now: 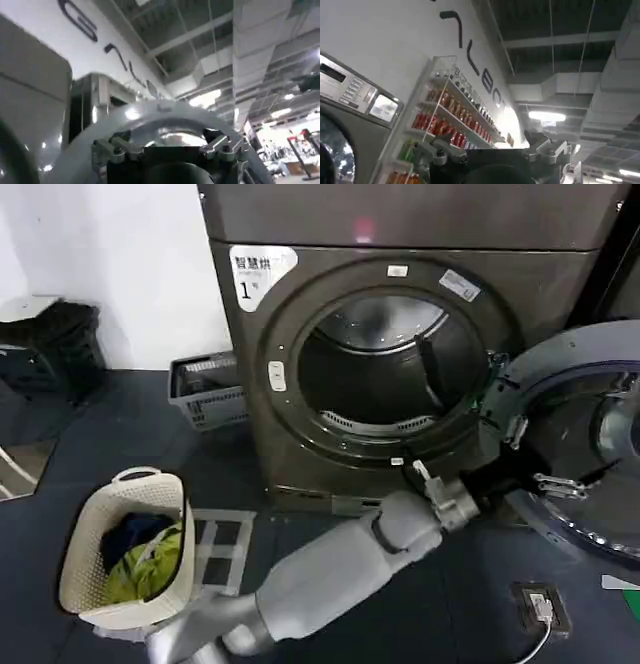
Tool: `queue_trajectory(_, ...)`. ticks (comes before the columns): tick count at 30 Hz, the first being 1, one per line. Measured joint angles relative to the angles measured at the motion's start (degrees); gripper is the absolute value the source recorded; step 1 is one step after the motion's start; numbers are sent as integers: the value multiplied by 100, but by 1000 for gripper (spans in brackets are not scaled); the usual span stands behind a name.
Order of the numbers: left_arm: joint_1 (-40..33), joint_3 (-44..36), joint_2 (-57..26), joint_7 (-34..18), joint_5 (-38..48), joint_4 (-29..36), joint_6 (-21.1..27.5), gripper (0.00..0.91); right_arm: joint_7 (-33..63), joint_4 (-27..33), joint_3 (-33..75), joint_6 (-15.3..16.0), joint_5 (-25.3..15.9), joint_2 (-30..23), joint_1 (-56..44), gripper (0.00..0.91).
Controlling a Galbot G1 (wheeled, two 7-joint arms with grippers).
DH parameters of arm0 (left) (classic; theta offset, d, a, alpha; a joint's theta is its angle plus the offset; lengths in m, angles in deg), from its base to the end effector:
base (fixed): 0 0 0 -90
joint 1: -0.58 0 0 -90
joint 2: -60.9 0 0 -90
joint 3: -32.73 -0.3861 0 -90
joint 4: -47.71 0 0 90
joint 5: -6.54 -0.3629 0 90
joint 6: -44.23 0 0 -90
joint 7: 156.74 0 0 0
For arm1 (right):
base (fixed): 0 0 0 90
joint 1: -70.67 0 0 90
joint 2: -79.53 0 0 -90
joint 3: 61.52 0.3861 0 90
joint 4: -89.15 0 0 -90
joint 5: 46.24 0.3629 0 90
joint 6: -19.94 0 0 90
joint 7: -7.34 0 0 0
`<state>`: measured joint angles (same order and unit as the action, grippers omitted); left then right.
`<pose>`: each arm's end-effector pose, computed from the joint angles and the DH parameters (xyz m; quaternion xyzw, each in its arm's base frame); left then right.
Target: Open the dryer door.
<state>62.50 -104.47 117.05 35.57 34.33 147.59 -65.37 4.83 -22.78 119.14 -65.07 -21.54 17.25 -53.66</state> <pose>0.4097 -0.0375 -0.2519 0.4742 0.8448 0.0681 0.2384 -0.0400 -0.4145 -0.0517 0.4926 0.8015 -0.2958 0.1660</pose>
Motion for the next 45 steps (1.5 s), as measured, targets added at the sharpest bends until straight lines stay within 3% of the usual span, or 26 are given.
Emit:
queue_trajectory(10,410,807,-1669,1020,-552,-113,237,907,-19,-113,116,-23,-52,37,50,907)
queue_trajectory(18,447,1138,-2653,1665,-744,-247,884,907,-19,-66,123,-54,-107,20,68,907)
queue_trajectory(24,584,1469,-3327,2647,-1202,-506,961,907,-19,-19,173,-59,-113,124,69,907)
queue_trajectory(31,718,1979,-3796,3204,-1648,-976,814,907,-28,68,122,-71,-122,154,101,907)
queue_trajectory(37,552,2138,-4080,4180,-1627,-1464,544,907,-32,104,-15,-81,-189,182,191,907)
queue_trajectory(45,164,2207,-4256,5085,-1829,-1913,62,907,-37,148,-71,-94,-240,221,232,907)
